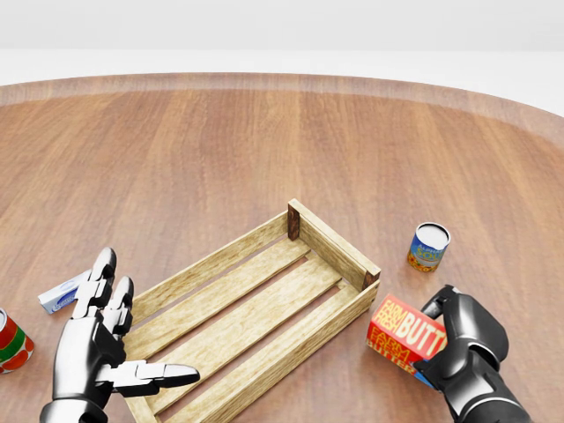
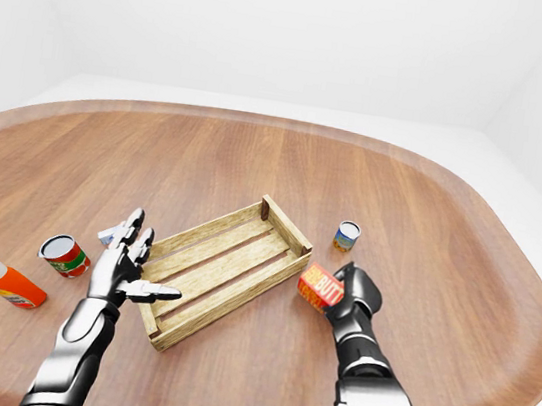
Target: Pick up the butter and put it in the tray.
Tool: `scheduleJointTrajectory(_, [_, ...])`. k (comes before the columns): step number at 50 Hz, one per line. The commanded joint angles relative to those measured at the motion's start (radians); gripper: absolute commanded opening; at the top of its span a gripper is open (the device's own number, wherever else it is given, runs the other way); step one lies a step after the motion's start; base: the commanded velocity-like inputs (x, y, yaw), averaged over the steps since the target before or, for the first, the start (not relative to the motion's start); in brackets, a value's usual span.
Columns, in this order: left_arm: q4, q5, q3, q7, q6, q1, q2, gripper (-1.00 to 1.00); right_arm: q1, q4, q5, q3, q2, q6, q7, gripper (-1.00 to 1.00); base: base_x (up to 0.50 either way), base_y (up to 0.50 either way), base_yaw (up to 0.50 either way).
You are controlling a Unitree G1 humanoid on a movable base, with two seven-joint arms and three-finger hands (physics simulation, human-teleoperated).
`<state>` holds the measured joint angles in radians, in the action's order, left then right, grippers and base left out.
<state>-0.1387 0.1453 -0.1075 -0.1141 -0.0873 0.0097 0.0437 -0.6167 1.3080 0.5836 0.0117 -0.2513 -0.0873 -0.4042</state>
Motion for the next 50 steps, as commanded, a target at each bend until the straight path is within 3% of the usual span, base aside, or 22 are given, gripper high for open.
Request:
scheduleJointTrajectory(1, [0.003, 0.0, -0.001, -0.001, 0.0, 0.001, 0.0, 1.0, 0.017, -0.113, 0.022, 0.006, -0.025, 0.0, -0.01, -1.0, 0.0, 0.0, 0.0])
scheduleJointTrajectory(11, [0.004, -0.001, 0.0, -0.002, 0.0, 0.003, 0.0, 1.0, 0.092, -0.276, 0.054, 0.009, -0.028, 0.0, 0.052, -1.0, 0.0, 0.0, 0.0])
scheduleJointTrajectory(26, [0.016, -0.003, 0.001, -0.001, 0.0, 0.008, -0.001, 1.0, 0.263, -0.768, 0.219, 0.048, -0.023, 0.0, 0.289, -1.0, 0.0, 0.0, 0.0])
scheduleJointTrajectory(38, [0.018, -0.005, 0.002, -0.002, 0.0, 0.011, -0.003, 1.0, 0.314, -1.006, 0.355, 0.078, -0.021, 0.0, 0.464, -1.0, 0.0, 0.0, 0.0])
scheduleJointTrajectory(50, [0.022, -0.005, 0.003, -0.003, 0.0, 0.012, -0.003, 1.0, 0.301, -1.121, 0.442, 0.082, -0.001, 0.0, 0.575, -1.0, 0.0, 0.0, 0.0])
